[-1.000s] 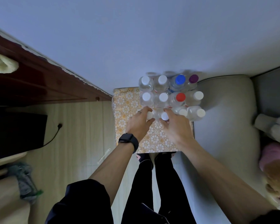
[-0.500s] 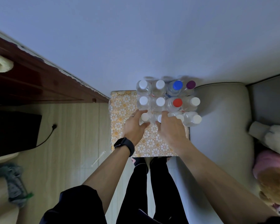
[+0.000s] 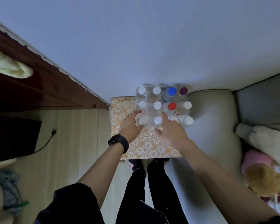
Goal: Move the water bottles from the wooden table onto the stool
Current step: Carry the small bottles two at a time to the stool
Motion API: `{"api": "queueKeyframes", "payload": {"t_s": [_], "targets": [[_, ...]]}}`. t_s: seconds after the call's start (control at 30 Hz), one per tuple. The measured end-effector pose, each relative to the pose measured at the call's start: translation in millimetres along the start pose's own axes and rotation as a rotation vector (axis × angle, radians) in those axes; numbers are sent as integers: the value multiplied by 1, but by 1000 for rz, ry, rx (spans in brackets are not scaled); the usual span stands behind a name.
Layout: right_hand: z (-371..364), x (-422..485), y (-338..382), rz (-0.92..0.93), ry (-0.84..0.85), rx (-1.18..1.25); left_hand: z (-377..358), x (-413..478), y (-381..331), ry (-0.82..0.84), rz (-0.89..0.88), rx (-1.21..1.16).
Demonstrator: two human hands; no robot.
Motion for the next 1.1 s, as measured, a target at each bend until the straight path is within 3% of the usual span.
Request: {"api": "queueKeyframes", "payload": {"t_s": [0.1, 0.3, 0.4, 0.57, 0.8, 0.93, 1.1], "targets": [[18, -21, 7, 36, 48, 31, 23, -15, -21, 19, -44, 52], [80, -70, 43, 109, 156, -173, 89, -47, -84, 31, -151, 291], [148, -102, 73, 140, 19, -202, 139, -62, -135, -27, -212, 363], [275, -171, 119, 266, -416, -92, 224, -97, -220, -210, -361, 435], [365, -275, 178, 565, -828, 80, 328, -180, -246, -529, -358, 489], [385, -313, 219, 771, -898, 163, 383, -238, -236, -736, -254, 459], [365, -353, 290, 1045, -765, 237, 419, -342, -196, -1003, -74, 409]]}}
Point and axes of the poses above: each hand's wrist, its own x-axis towards the middle knuckle, its own z-axis out of the back of the hand, y = z × x, the point moved 9 cm from there along x, towards the middle knuckle, and after that the axes turned 8 degrees about -z, right-handed, at the moved point
